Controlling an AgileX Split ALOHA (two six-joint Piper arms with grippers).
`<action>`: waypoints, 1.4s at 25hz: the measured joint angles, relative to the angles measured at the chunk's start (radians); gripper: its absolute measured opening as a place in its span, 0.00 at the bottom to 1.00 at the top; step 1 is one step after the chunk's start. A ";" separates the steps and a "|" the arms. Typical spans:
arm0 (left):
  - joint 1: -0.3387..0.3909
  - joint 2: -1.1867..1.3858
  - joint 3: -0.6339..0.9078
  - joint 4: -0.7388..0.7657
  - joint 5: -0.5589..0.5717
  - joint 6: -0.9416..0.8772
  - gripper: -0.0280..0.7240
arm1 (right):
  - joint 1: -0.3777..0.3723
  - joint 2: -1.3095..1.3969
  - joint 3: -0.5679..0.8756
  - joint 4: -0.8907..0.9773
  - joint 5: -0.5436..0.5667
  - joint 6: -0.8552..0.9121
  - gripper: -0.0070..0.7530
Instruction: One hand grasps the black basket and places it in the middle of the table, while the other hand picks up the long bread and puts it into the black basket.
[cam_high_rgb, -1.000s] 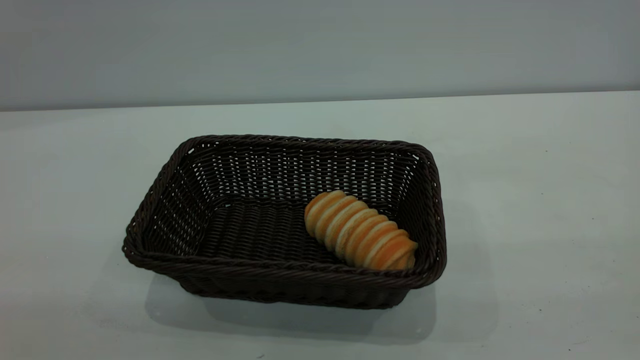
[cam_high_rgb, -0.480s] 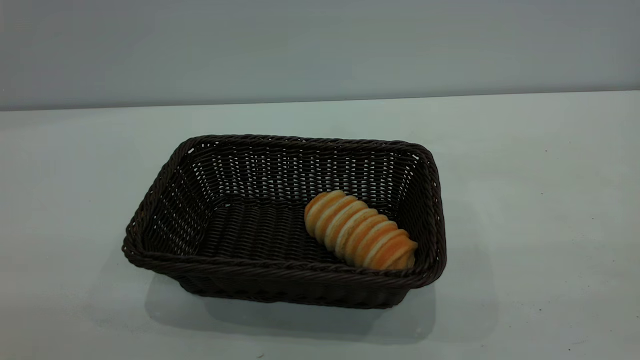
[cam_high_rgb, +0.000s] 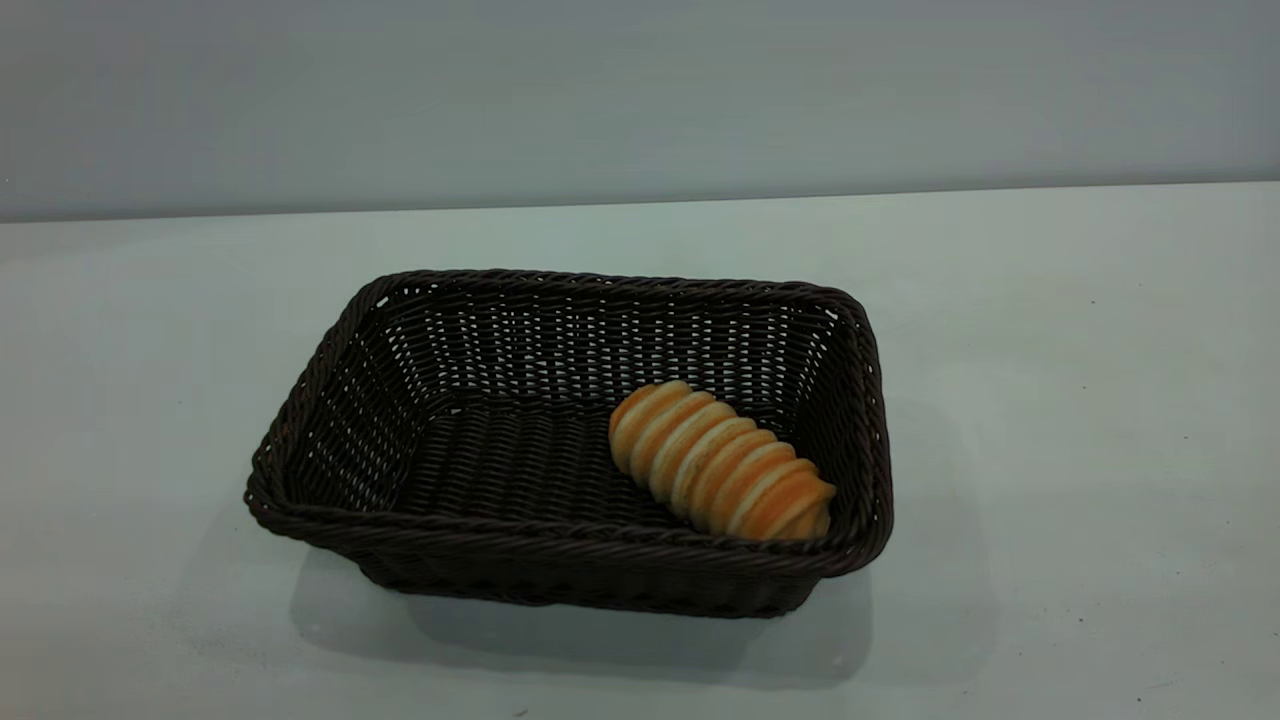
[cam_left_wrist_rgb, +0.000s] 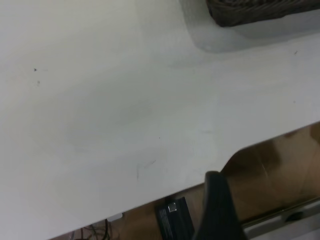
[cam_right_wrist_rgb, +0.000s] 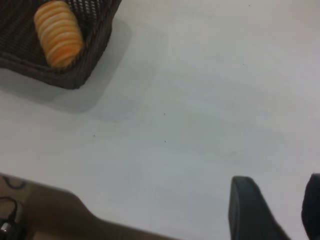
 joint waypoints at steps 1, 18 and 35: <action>0.000 0.000 0.001 0.001 0.000 0.000 0.80 | 0.000 0.000 0.000 0.000 0.000 0.000 0.33; 0.000 0.000 0.004 0.001 -0.003 0.000 0.80 | 0.000 0.000 0.000 0.000 0.000 0.013 0.33; 0.125 -0.233 0.005 0.000 0.001 -0.003 0.80 | -0.205 0.000 0.000 0.000 0.000 0.014 0.33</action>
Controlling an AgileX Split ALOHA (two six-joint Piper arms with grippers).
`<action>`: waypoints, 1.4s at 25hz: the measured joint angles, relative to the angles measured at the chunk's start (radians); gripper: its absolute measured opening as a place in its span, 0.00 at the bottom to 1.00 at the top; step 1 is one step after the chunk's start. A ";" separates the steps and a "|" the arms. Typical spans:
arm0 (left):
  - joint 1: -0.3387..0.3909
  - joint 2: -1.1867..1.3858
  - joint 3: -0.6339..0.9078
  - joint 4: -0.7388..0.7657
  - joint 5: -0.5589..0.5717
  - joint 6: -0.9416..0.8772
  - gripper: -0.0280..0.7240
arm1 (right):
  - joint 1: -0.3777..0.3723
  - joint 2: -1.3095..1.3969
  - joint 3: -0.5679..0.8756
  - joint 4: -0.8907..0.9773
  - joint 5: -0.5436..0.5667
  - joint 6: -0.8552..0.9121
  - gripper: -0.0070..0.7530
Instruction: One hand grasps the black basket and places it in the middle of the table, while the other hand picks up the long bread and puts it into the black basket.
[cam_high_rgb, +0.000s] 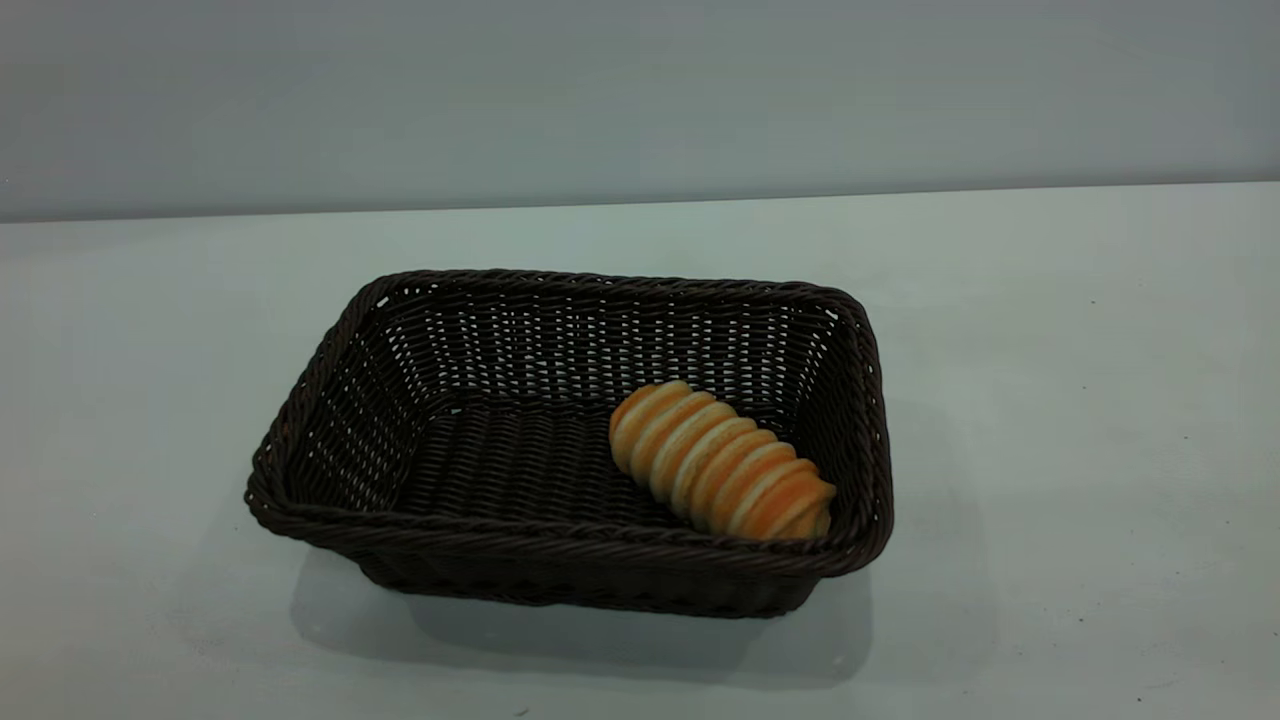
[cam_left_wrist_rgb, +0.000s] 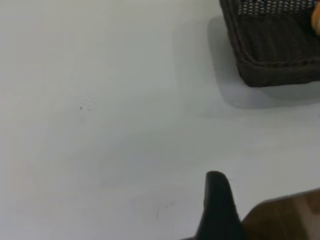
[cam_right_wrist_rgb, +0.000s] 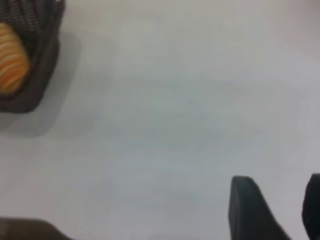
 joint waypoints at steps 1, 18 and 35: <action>0.011 0.000 0.000 -0.001 0.000 0.000 0.80 | -0.007 0.000 0.000 0.000 0.000 0.000 0.33; 0.027 0.000 0.000 -0.001 0.000 0.000 0.80 | -0.014 0.000 0.000 0.000 -0.001 0.000 0.33; 0.027 0.000 0.000 -0.001 0.001 -0.001 0.80 | -0.015 0.000 0.000 0.000 -0.001 0.000 0.33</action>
